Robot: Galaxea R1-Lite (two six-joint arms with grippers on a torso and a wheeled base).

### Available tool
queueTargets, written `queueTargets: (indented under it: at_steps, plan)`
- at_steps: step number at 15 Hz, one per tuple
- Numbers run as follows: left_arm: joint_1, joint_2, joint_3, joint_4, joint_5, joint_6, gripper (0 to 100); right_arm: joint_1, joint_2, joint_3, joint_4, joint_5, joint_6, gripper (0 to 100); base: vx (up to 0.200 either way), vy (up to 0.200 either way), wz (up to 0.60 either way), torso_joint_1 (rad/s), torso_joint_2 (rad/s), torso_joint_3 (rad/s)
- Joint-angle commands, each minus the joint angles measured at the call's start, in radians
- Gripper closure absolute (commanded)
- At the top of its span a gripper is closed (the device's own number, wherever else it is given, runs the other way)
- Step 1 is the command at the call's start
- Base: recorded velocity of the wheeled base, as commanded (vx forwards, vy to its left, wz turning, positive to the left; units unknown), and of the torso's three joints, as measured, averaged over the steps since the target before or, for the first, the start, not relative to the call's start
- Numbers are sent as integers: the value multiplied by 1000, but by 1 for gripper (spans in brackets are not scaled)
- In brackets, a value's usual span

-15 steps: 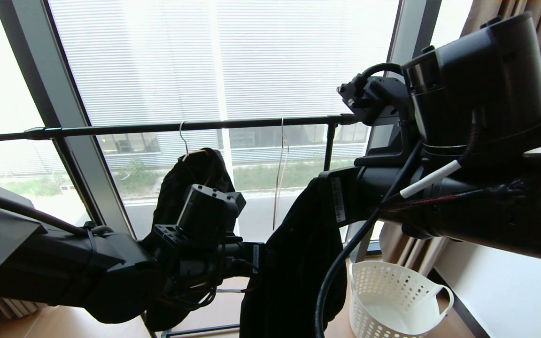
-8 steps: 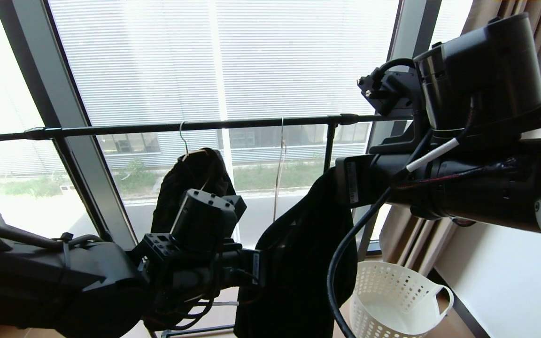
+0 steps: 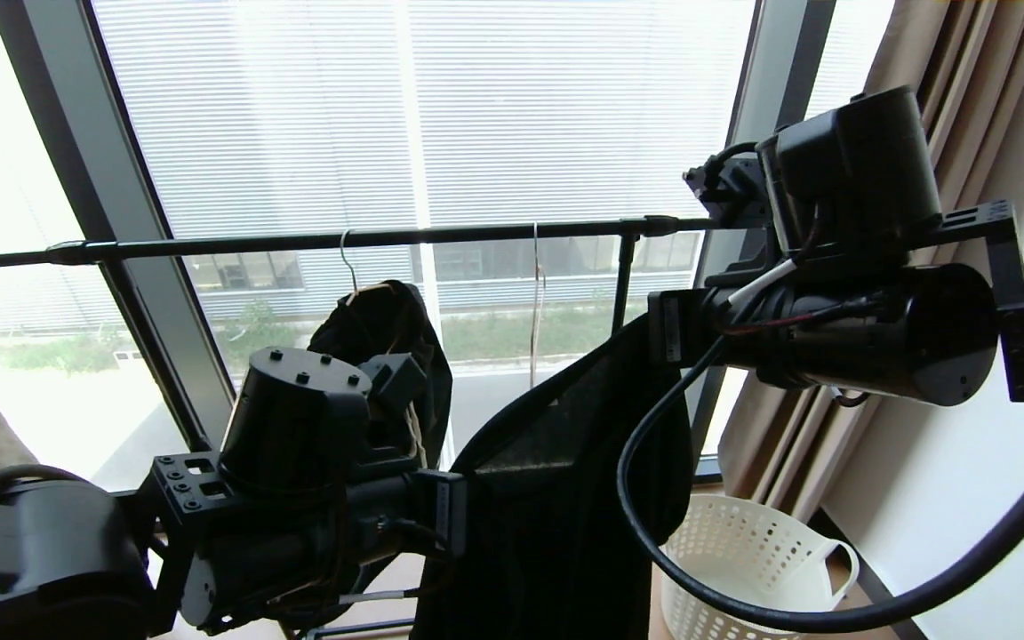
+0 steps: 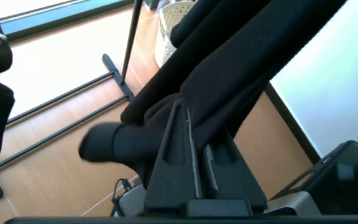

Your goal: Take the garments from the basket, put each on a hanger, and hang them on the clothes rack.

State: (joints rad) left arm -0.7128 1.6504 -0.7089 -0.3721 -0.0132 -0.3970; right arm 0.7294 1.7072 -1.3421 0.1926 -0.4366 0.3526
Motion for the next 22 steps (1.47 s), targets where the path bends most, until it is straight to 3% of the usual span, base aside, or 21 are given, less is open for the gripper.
queueTargets:
  at_steps: [1, 4, 7, 12, 22]
  plan:
    - [38, -29, -6, -1, -1, 0, 100, -25, -1, 72, 1, -1, -35, 100, 0, 0, 0, 0, 0, 0]
    - [93, -27, -50, 4, -10, -5, 100, -25, -26, 193, -56, -1, -144, 100, 0, 0, 0, 0, 0, 0]
    - [101, -17, -84, 24, -11, 17, 100, -21, -20, 251, -150, -21, -184, 100, 0, 0, 0, 0, 0, 0]
    - [101, 20, -84, 27, -11, 61, 100, 4, -40, 281, -171, -14, -178, 100, 0, 0, 0, 0, 0, 0]
    - [115, 32, -109, 29, -11, 67, 100, 21, -77, 331, -209, -14, -185, 100, 0, 0, 0, 0, 0, 0]
